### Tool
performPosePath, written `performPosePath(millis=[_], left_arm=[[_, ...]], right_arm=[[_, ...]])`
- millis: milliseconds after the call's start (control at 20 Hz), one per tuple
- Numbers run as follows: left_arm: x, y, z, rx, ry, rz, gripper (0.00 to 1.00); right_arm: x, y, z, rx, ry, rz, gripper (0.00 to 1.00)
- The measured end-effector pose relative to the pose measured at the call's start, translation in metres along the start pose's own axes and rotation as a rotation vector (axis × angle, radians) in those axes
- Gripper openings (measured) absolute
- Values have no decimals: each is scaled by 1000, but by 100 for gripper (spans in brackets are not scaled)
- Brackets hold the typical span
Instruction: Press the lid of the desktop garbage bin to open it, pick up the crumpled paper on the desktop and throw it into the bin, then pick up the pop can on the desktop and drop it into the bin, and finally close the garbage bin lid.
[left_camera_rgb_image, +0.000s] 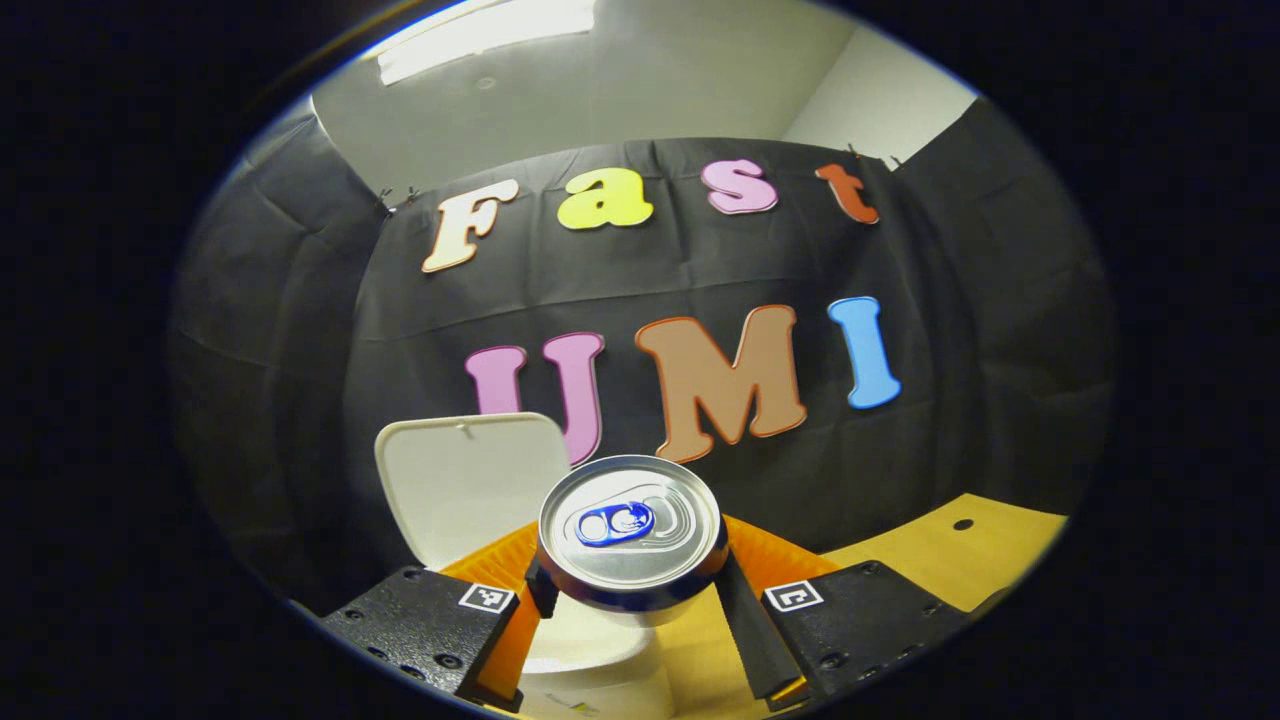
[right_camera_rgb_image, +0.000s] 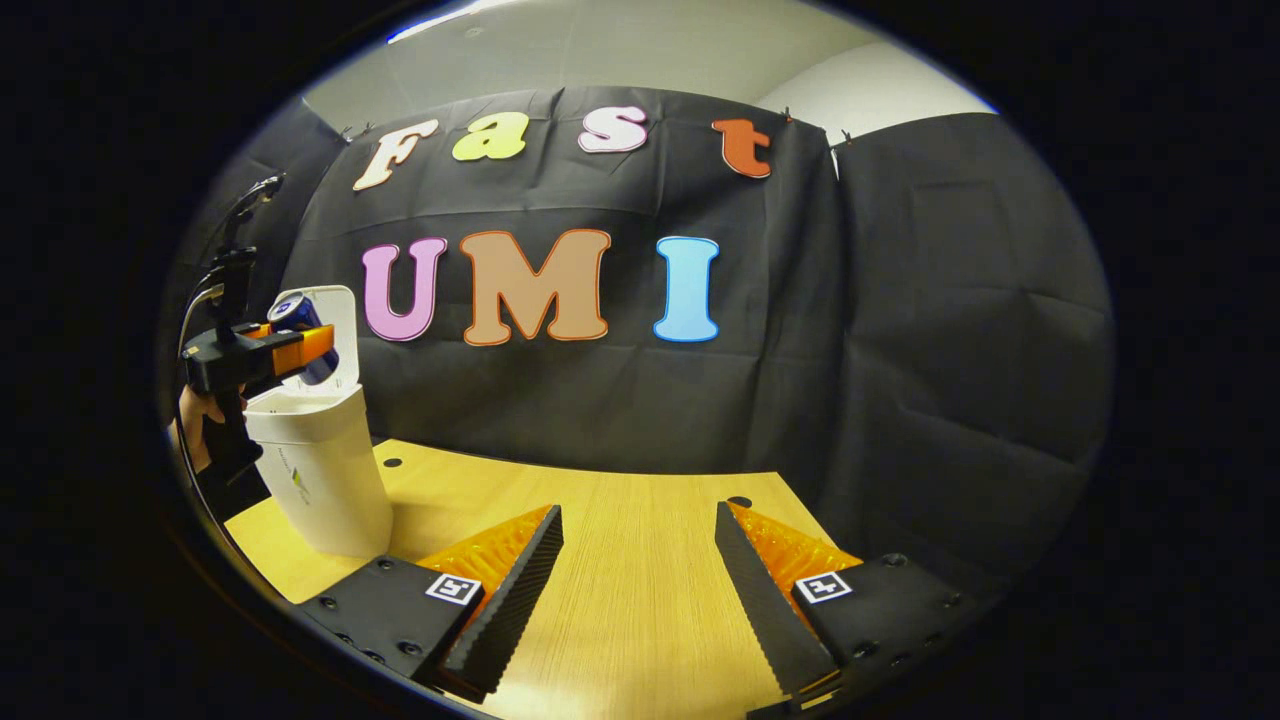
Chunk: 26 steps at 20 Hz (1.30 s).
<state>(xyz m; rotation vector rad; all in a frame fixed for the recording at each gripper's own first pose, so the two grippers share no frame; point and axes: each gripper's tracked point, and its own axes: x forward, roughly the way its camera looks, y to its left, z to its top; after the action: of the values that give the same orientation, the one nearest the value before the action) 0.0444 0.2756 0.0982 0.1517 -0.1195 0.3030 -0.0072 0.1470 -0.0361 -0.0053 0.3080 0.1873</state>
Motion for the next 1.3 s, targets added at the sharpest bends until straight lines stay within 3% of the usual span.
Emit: performPosePath(millis=[150,350,750,850,950,1300], left_arm=[[6,38,-21,14,55,88,76],[9,70,-60,-40,168,153,76],[5,80,-111,-155,323,173,79],[6,83,-101,-161,282,179,84],[8,88,-83,-148,227,181,97],[15,100,3,-90,61,168,94]], right_arm=[[3,3,-1,-8,8,9,98],[6,8,-2,-21,14,18,98],[6,18,-3,-33,18,22,98],[6,19,-4,-34,17,20,98],[4,20,-4,-32,15,18,98],[4,31,-5,-24,7,31,98]])
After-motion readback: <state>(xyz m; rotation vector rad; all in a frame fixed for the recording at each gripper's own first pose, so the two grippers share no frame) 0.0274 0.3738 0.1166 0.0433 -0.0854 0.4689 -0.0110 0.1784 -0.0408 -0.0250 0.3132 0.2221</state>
